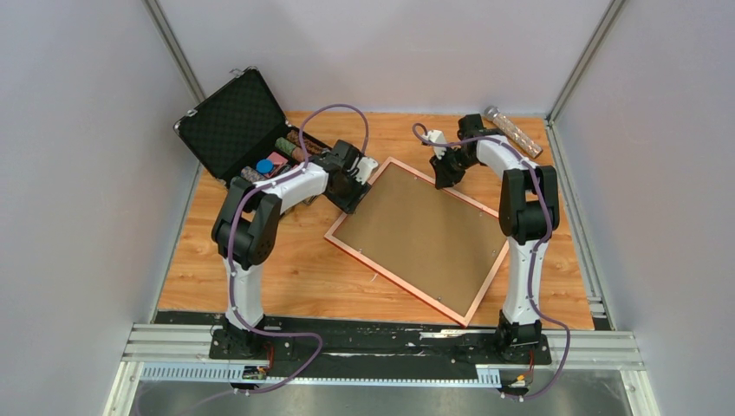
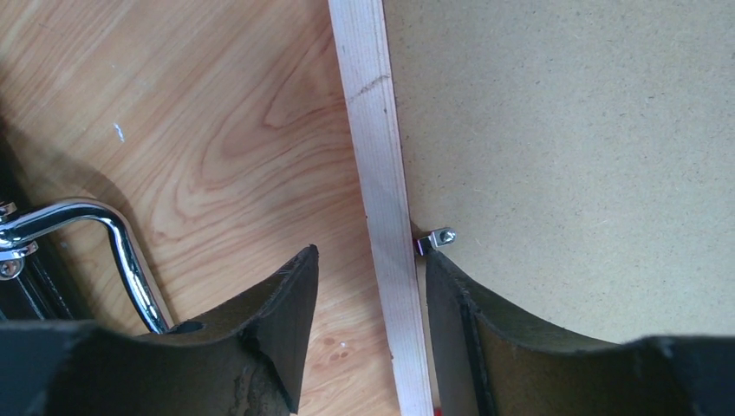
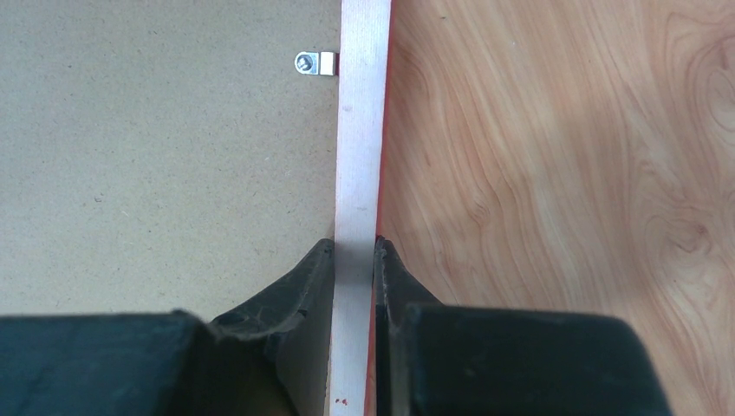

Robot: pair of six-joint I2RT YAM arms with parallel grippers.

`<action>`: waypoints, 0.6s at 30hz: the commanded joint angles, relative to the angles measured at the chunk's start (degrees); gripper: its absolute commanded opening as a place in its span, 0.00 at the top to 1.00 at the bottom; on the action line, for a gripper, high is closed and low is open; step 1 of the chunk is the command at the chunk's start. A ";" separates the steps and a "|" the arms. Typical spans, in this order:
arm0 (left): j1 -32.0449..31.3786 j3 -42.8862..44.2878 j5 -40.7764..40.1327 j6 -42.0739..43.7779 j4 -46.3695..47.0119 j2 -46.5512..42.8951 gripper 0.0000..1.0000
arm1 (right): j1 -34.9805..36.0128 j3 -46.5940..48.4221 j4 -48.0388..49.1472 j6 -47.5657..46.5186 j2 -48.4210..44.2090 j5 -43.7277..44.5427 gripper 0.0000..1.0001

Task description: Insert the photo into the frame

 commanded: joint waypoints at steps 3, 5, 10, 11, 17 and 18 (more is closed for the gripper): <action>0.01 1.50 -1.03 0.56 2.87 1.84 0.48 | 0.72 -1.79 1.08 0.24 0.02 -1.35 0.99; 0.01 1.67 -1.07 0.57 2.95 1.88 0.49 | 0.67 -1.87 1.14 0.25 0.11 -1.31 0.99; 0.02 1.87 -1.17 0.45 3.24 1.79 0.52 | 0.71 -1.72 1.41 0.46 0.20 -1.69 0.99; 0.01 1.85 -1.22 0.30 3.32 1.80 0.53 | 0.69 -1.63 1.41 0.55 0.24 -1.74 0.99; 0.02 2.46 -0.15 -0.88 2.43 1.10 0.43 | 0.77 -1.17 1.63 0.98 0.55 -1.90 0.99; 0.06 2.50 0.00 -1.21 2.21 0.89 0.36 | 0.79 -1.17 1.76 1.03 0.55 -1.77 0.99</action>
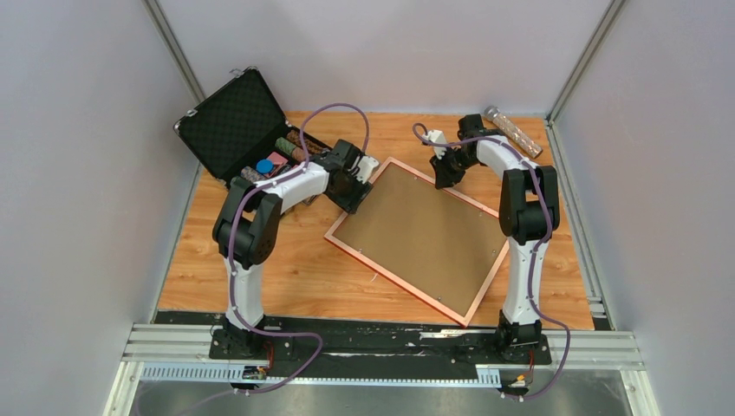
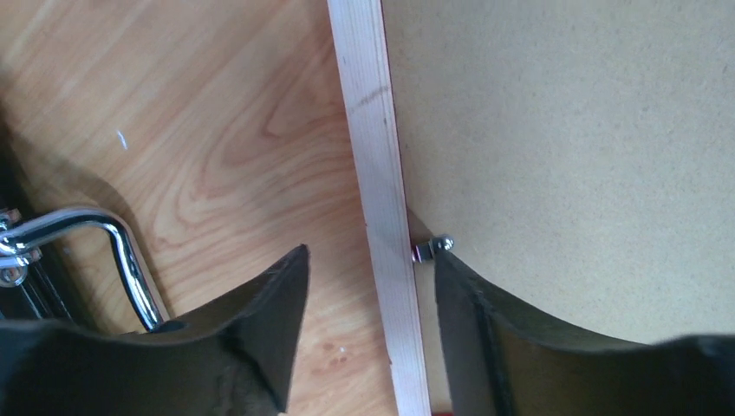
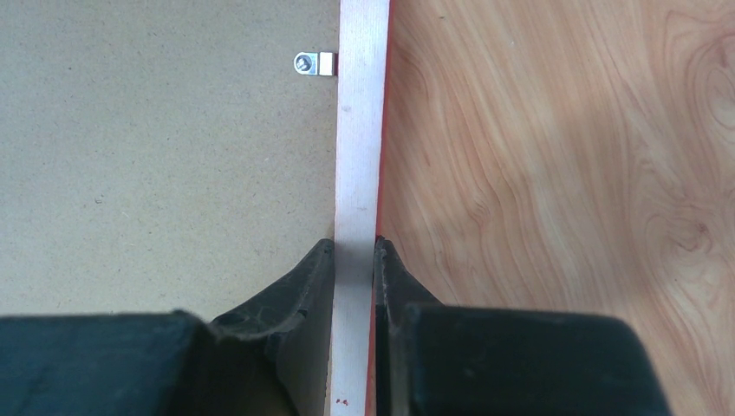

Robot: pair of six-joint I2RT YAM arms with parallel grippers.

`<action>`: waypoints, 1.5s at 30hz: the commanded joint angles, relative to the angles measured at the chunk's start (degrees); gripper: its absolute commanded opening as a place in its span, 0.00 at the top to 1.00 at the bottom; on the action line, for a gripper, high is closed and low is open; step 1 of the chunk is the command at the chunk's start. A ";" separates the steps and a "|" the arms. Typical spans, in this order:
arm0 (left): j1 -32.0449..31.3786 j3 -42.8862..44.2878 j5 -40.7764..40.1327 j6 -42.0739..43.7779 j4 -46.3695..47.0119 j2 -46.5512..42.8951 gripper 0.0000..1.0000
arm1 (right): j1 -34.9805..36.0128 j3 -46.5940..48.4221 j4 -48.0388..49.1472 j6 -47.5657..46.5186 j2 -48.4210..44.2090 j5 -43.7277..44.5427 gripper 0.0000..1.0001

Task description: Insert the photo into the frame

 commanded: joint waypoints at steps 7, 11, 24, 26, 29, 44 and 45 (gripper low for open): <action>0.48 3.74 0.86 -3.15 1.08 -2.04 0.12 | 0.81 -0.57 1.78 1.30 0.81 -1.12 0.99; 0.73 6.64 2.97 -4.70 0.29 -0.67 0.09 | 0.81 -0.15 1.87 1.62 0.58 -1.47 0.99; 0.90 17.22 6.87 -9.52 1.17 10.76 0.33 | 0.78 0.04 1.92 3.80 -0.95 -2.91 0.98; 0.97 17.16 6.49 -10.92 2.08 11.44 0.37 | 0.79 -0.23 2.15 4.23 -1.34 -3.19 0.98; 0.97 16.79 6.56 -12.60 3.06 11.72 0.43 | 0.79 -0.47 2.48 4.85 -1.74 -3.27 0.96; 2.68 11.81 4.34 -16.71 5.18 10.21 0.92 | 0.39 -2.75 6.66 11.40 -4.91 1.31 0.49; 2.93 11.65 4.08 -16.97 4.97 10.22 0.96 | 0.16 -3.02 7.24 12.41 -5.50 1.43 0.45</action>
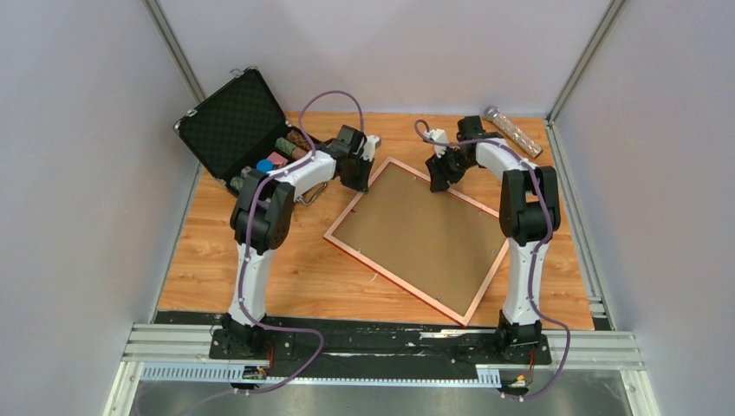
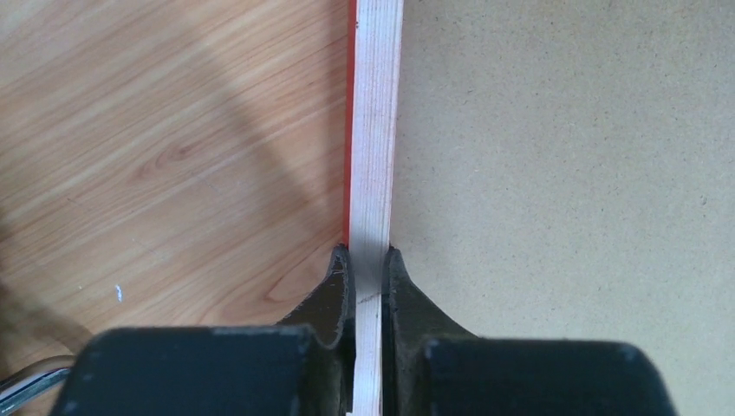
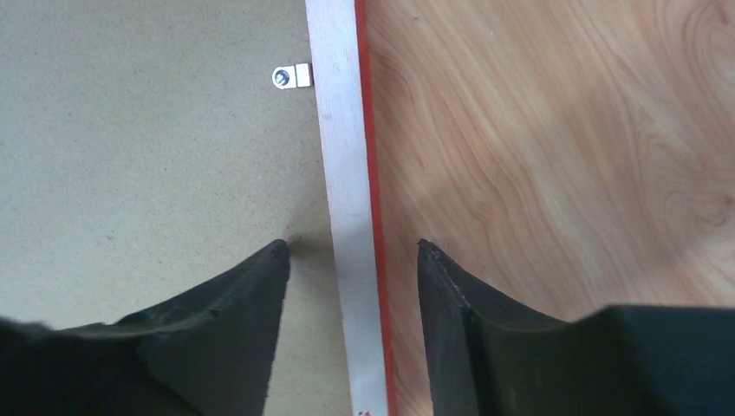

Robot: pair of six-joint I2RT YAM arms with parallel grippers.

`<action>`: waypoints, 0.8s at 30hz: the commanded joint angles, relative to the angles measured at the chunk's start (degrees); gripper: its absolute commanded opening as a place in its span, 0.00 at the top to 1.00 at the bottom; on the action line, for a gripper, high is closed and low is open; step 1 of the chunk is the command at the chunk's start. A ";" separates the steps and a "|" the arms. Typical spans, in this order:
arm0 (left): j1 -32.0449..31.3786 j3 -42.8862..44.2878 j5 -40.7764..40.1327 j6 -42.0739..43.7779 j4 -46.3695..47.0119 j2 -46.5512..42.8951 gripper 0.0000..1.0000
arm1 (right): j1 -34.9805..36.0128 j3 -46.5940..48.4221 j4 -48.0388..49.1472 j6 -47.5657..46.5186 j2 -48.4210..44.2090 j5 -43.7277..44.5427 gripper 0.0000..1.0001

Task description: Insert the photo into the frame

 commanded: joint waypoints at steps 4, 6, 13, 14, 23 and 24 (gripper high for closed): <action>2.48 -2.76 -1.58 -3.67 -0.21 -0.82 1.00 | -0.82 -1.29 4.61 8.68 -7.03 1.78 0.30; 3.31 -3.60 -0.98 -4.77 -0.17 -1.09 1.00 | -1.47 -1.43 5.00 11.32 -8.37 2.35 0.24; 5.51 -9.90 -0.58 -8.20 3.86 -4.95 1.00 | -5.94 -5.42 5.46 20.77 -14.94 3.76 0.05; 5.64 -11.41 -0.99 -8.45 5.07 -6.10 1.00 | -6.80 -6.39 5.54 22.04 -15.88 3.92 0.03; 7.45 -20.47 -2.75 -14.28 7.75 -12.42 1.00 | -17.61 -16.91 5.29 31.25 -24.53 -2.37 0.00; 7.91 -21.16 -2.34 -15.95 7.88 -12.66 1.00 | -18.32 -18.01 5.22 31.65 -25.24 -2.21 0.00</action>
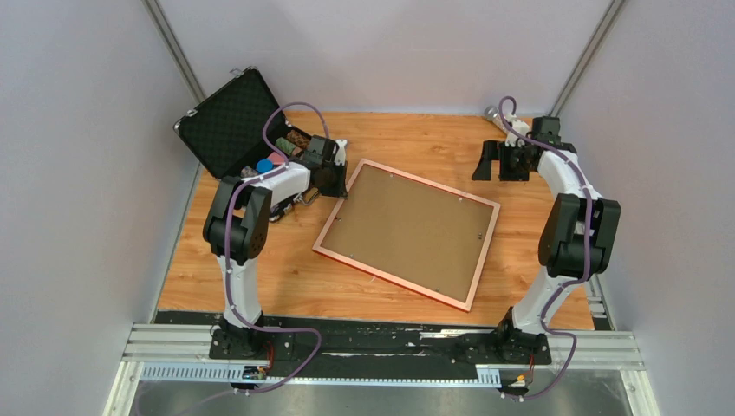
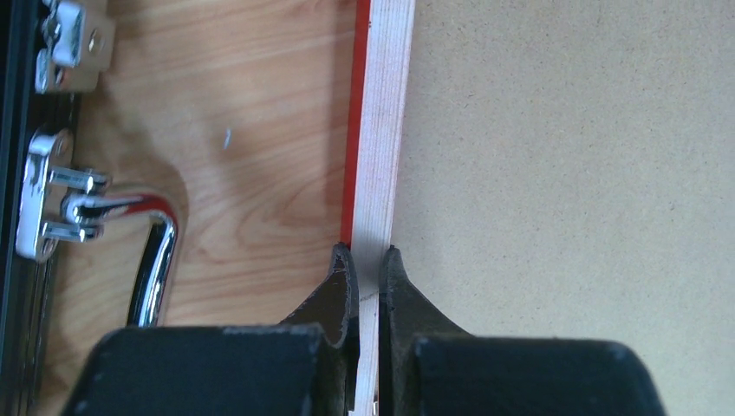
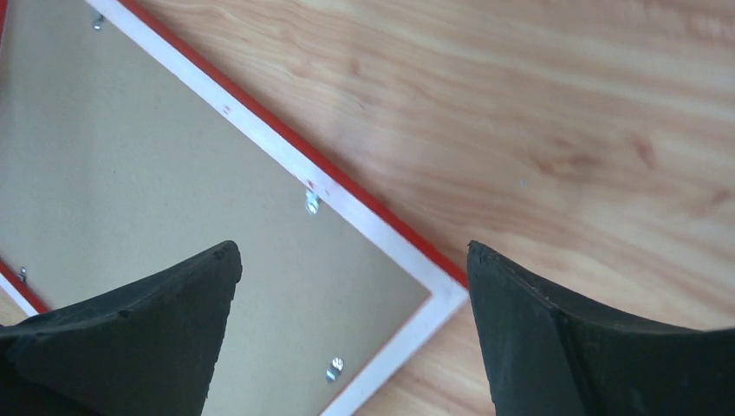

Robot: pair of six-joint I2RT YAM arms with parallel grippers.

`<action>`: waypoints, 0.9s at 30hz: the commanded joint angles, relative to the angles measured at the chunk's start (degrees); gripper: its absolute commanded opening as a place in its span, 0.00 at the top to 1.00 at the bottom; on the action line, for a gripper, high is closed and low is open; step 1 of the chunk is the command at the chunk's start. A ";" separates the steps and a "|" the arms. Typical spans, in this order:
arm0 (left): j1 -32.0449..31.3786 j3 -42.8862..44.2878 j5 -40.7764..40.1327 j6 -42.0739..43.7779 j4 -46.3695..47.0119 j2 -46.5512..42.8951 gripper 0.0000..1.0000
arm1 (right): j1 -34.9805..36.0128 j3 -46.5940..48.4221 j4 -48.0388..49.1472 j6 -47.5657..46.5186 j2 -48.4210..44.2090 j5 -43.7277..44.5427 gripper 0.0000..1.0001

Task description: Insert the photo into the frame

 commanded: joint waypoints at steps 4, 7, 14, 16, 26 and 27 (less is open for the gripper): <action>3.02 -8.51 0.19 -12.44 0.77 -3.93 1.00 | -3.22 -8.40 0.83 4.71 -9.02 -0.18 0.00; 3.49 -12.00 1.31 -15.25 2.74 -5.44 1.00 | -3.22 -13.14 0.70 3.24 -12.17 0.14 0.00; 3.59 -16.91 1.61 -19.73 6.15 -7.45 1.00 | -2.60 -22.65 3.12 1.27 -15.84 3.33 0.04; 3.59 -18.20 1.42 -20.20 6.29 -7.72 1.00 | -2.60 -24.13 3.75 0.96 -15.91 3.74 0.06; 3.97 -19.47 6.58 -21.41 7.59 -6.00 0.87 | -2.52 -24.57 5.55 0.89 -12.66 6.05 0.29; 4.15 -19.52 7.12 -21.50 7.82 -5.78 0.83 | -2.44 -24.31 5.71 0.86 -12.16 6.13 0.32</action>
